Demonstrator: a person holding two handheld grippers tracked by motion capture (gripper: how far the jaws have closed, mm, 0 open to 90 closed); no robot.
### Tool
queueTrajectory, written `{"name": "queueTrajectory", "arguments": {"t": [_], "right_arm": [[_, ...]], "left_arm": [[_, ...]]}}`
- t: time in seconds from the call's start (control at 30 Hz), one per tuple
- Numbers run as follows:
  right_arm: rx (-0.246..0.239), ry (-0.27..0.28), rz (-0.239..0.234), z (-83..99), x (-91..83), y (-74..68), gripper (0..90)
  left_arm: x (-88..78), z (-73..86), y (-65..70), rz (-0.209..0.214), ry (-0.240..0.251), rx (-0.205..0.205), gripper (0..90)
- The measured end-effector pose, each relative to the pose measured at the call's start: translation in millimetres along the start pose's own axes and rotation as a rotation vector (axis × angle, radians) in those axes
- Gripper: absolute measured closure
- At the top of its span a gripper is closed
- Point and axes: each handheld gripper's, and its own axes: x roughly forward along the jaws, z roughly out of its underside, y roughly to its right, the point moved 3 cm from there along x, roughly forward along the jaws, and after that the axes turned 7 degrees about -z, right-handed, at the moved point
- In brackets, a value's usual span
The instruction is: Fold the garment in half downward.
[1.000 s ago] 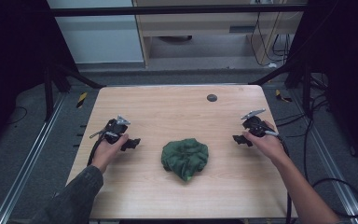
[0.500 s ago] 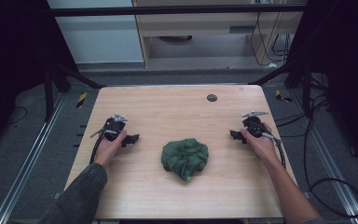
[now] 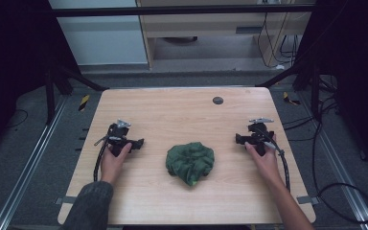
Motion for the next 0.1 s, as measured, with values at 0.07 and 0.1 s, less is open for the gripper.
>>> {"name": "queueTrajectory", "arguments": {"t": [0.07,0.1], "right_arm": [[0.025,0.002,0.020,2.3,-2.1,-1.6,0.2],[0.040,0.002,0.024,3.1,-3.2,-2.5,0.2]], "left_arm": [[-0.6,0.5,0.3,-0.007,-0.002,-0.008,0.0],[-0.7,0.5,0.3,-0.007,-0.002,-0.008,0.0]]}}
